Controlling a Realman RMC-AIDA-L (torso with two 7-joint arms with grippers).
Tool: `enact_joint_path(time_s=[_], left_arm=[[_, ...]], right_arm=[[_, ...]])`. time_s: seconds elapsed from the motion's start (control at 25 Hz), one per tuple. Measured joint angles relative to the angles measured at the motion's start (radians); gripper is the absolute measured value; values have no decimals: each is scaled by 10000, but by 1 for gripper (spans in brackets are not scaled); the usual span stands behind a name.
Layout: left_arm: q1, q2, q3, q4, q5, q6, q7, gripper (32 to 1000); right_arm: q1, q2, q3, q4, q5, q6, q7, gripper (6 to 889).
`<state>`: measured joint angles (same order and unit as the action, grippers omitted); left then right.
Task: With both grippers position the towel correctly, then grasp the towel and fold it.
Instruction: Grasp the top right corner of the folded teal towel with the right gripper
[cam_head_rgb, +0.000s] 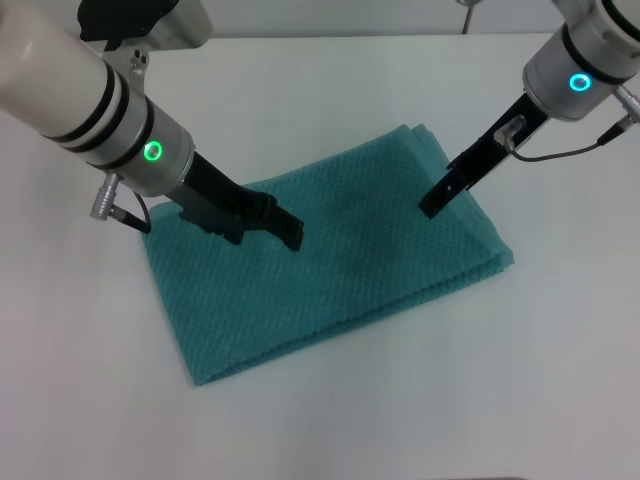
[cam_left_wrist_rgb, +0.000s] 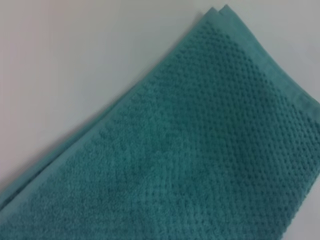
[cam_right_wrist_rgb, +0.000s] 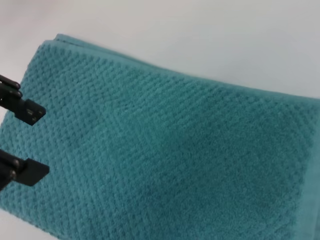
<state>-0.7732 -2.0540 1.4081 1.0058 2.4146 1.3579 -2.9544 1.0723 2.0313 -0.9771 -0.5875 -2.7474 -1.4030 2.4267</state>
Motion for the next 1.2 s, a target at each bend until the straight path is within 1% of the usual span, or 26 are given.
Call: enact_joint_path(time_s=[0.16,0.32,0.56,0.76,0.88,1.08,1.2], left_arm=[[-40,3,1,-182,75,-120,-178,859],[-137,-3,0,-236,332,-188,-359,860],[-168,-7,70,-241,370,-189,-369,859],[-168,-4,76,-241,339,-188,-369,859],[-168,5,77,-241,323,-188,-369,859],[-179,-1,78,-241,297,-195,-361,859],[-193,-1,78,-241,290,-231,-361,859]], right_arm=[[-6,-1,0,9,0,185,269,860],[-10,-1,1,118,0,378,523,856],[-3,-18,0,241,1,490,545,854],[-99,-61,-4,394,1,532,547,854],[-150,-146,-12,694,-73,745,550,854],[-260,-336,-17,1297,-108,1347,615,855],[-427,-372,-16,1525,-114,1644,651,855]])
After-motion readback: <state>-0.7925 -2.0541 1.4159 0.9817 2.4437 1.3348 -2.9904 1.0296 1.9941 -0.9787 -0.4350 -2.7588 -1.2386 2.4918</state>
